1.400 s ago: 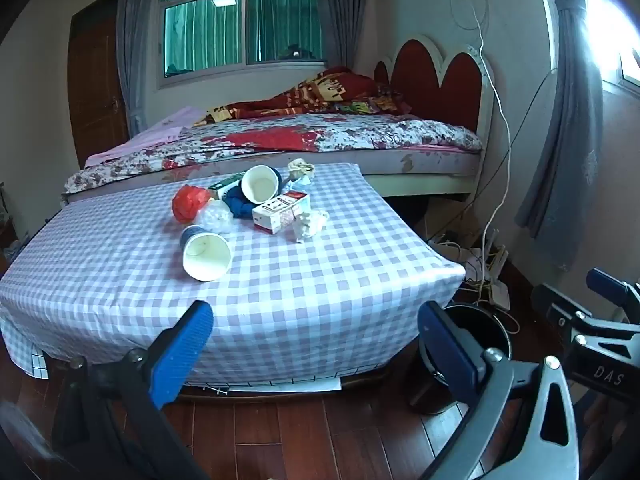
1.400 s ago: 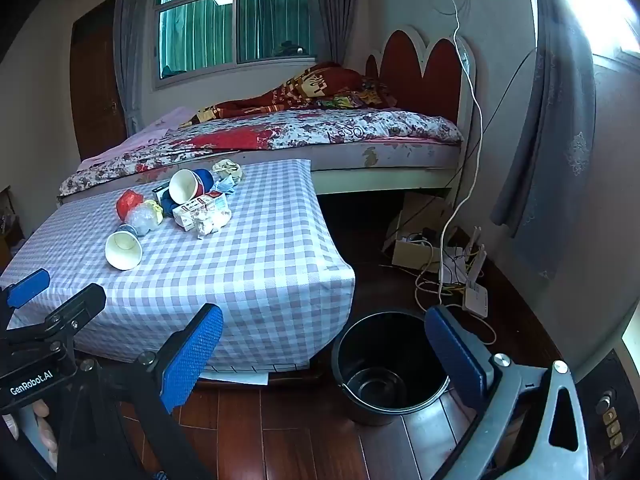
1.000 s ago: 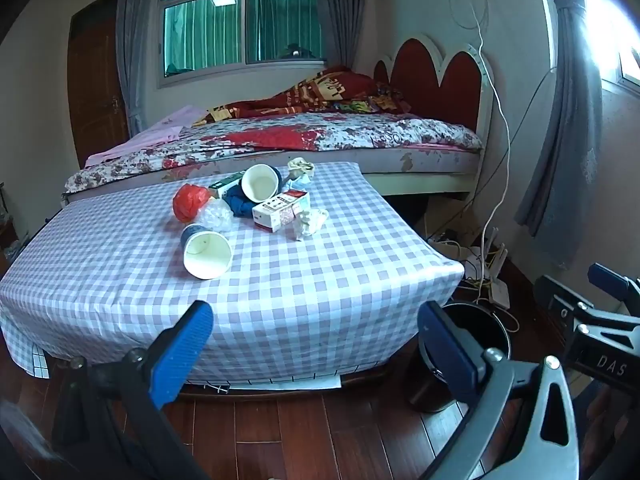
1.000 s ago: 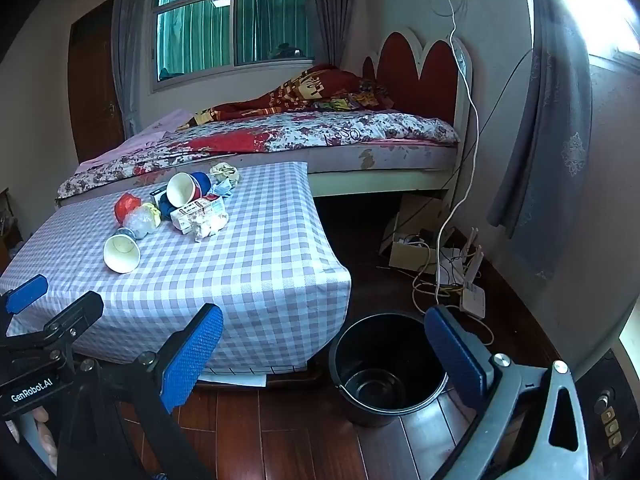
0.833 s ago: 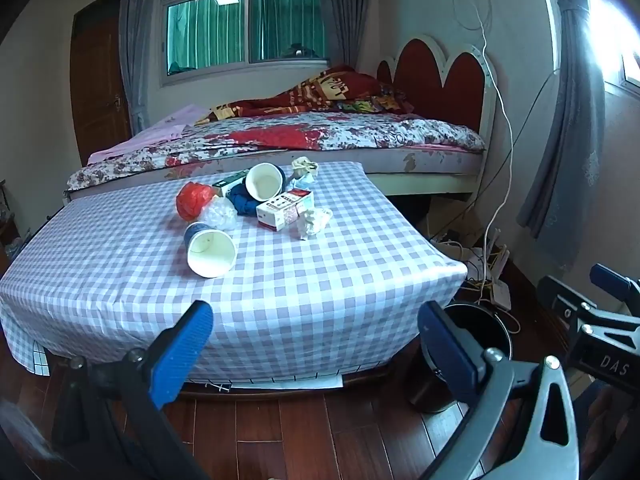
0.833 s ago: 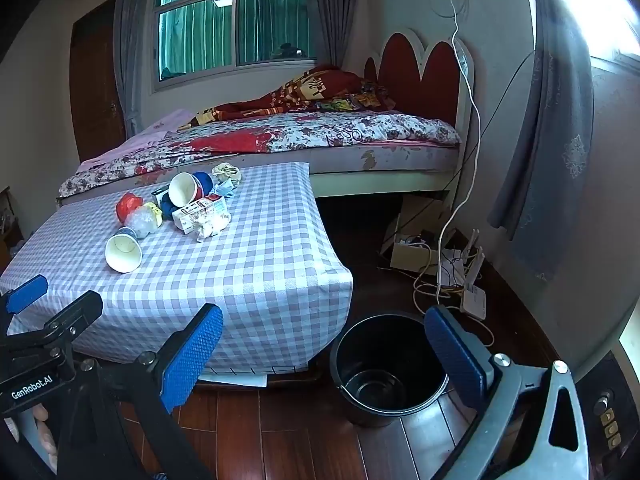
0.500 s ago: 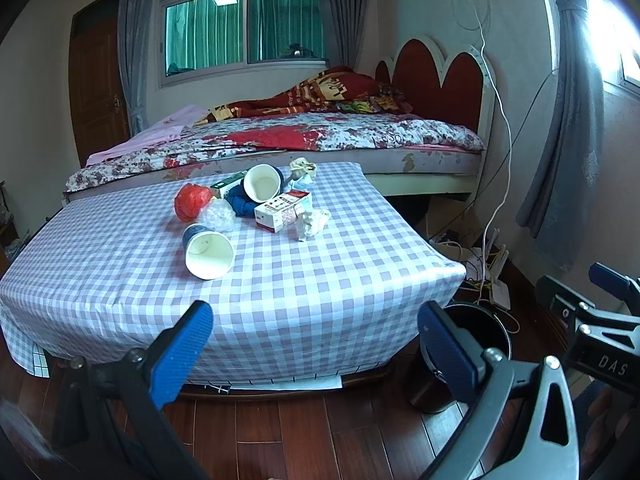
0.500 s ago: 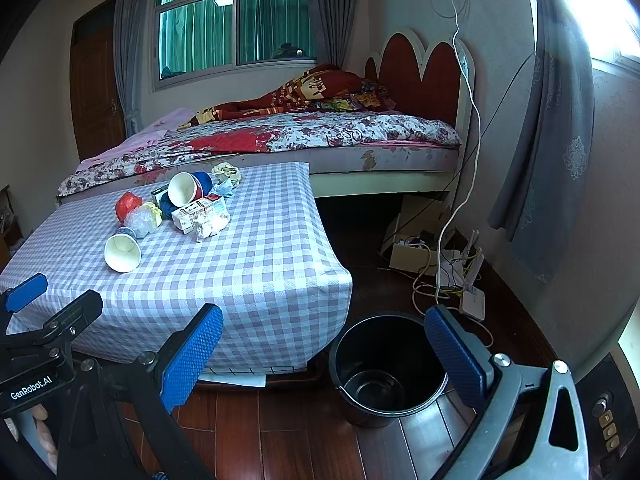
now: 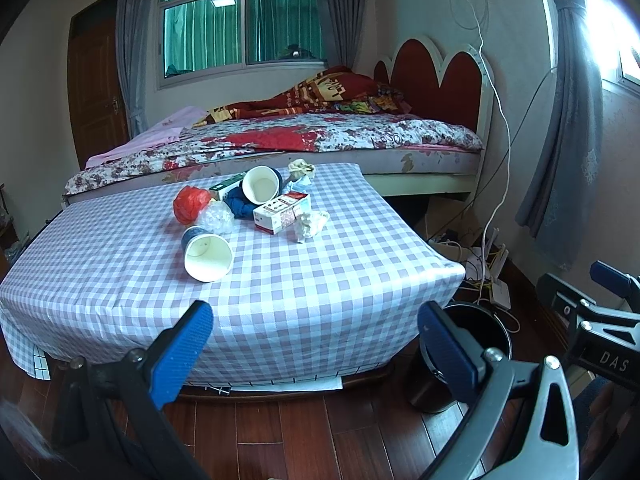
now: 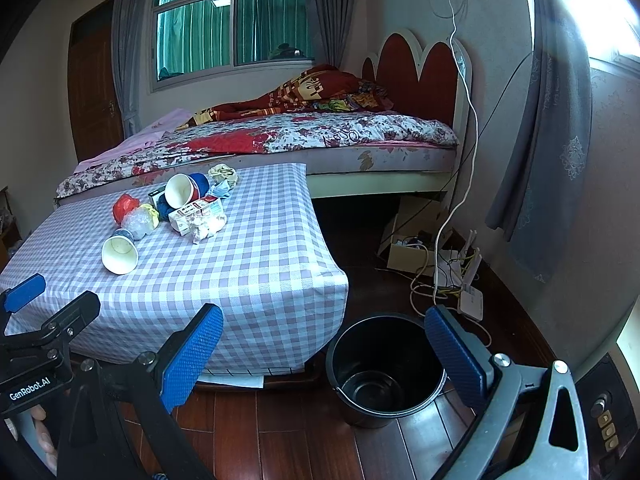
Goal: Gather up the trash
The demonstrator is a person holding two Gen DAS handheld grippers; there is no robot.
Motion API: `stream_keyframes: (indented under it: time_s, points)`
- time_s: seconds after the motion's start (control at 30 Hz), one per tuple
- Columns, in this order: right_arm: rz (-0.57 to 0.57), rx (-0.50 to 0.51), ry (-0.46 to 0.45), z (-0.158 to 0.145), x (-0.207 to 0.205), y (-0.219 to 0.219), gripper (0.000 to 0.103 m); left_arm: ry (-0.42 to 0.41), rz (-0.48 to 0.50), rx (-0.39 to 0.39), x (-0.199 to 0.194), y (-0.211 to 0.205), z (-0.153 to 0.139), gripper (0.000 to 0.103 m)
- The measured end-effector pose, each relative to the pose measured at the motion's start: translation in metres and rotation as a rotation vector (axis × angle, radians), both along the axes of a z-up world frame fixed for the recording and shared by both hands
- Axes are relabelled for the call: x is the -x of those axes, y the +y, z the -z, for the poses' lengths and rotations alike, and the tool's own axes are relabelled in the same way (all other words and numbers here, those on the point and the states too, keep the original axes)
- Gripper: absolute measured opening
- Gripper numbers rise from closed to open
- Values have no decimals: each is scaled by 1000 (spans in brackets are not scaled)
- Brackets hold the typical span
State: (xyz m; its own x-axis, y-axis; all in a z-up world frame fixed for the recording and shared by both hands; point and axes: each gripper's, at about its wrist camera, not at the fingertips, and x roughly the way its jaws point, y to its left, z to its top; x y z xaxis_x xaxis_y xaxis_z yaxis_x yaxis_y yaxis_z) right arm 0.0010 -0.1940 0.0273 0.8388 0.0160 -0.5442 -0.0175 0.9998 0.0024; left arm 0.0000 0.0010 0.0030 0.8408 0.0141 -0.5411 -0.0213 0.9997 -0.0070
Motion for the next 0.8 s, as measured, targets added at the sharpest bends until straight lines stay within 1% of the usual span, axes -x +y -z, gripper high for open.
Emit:
stream_keyframes:
  time_s: [0.8]
  points:
    - [1, -2, 1, 1, 1, 0, 102, 2, -1, 0, 1, 2, 2, 102]
